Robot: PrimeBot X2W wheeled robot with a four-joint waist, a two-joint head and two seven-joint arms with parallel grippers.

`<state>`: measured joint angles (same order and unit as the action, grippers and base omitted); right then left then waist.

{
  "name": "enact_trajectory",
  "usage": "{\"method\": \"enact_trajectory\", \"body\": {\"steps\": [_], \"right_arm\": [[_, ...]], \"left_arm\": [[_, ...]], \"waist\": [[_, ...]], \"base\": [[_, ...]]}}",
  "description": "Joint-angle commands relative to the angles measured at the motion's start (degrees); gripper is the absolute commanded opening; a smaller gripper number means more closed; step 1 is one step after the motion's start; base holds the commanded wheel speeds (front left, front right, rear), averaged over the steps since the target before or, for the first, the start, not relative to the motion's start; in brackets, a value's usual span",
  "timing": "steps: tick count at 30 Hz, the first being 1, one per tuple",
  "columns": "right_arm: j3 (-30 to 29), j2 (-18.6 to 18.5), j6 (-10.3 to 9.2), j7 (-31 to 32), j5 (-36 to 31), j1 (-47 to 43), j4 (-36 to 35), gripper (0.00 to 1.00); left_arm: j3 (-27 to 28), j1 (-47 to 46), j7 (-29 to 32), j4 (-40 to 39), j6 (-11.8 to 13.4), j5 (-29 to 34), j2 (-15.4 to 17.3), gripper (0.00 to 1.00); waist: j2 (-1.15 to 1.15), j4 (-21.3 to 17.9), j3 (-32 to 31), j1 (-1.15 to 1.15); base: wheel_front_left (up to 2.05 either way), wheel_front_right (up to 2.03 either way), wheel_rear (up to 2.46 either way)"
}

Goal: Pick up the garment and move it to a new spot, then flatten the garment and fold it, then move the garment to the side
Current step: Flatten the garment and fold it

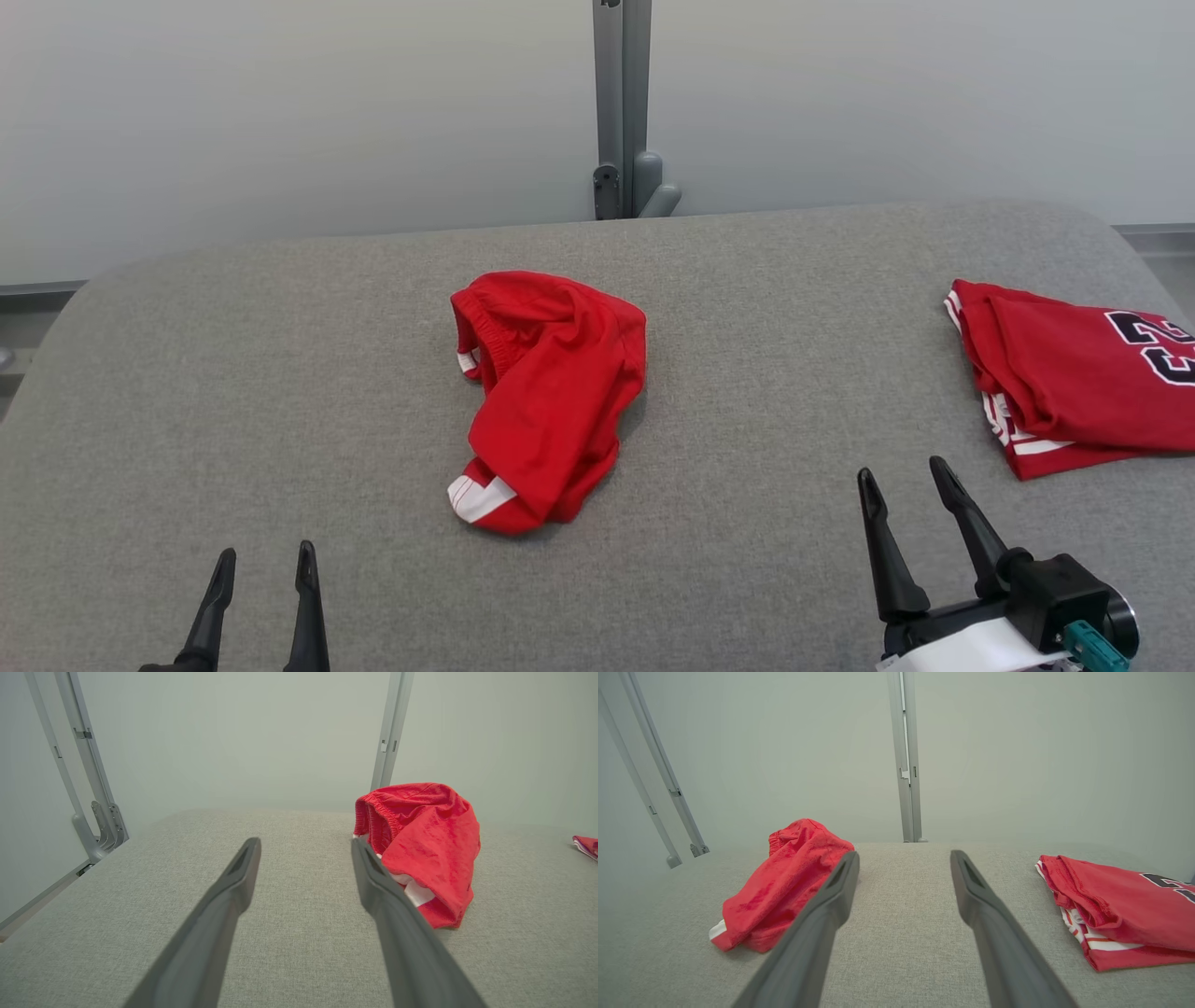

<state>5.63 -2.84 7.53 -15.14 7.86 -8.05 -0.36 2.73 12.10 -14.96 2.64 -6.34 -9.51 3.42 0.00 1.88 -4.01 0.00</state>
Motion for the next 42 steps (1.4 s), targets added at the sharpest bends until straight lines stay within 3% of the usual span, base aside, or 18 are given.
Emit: {"method": "enact_trajectory", "body": {"steps": [1,32,42], "right_arm": [[0.10,-0.12,-0.09,-0.04,-0.36,-0.76,0.11,1.00],[1.71,-0.12,-0.09,-0.04,0.25,0.44,0.69,1.00],[2.75,-0.12,-0.09,-0.04,-1.61,2.24,0.85,1.00]], "left_arm": [[0.17,0.52,-0.24,-0.16,-0.18,0.57,-0.03,1.00],[0.08,-2.50,-0.24,0.75,-1.07,0.20,-0.53,1.00],[-3.73,-13.69,-0.23,8.78,-1.21,-1.18,-0.49,1.00]], "waist": [[0.00,0.06,-0.06,0.00],[0.00,-1.75,1.87,0.00],[0.00,-3.37,5.19,0.00]], "base": [[0.00,0.00,0.00],[0.00,0.00,0.00],[0.00,0.00,0.00]]}}
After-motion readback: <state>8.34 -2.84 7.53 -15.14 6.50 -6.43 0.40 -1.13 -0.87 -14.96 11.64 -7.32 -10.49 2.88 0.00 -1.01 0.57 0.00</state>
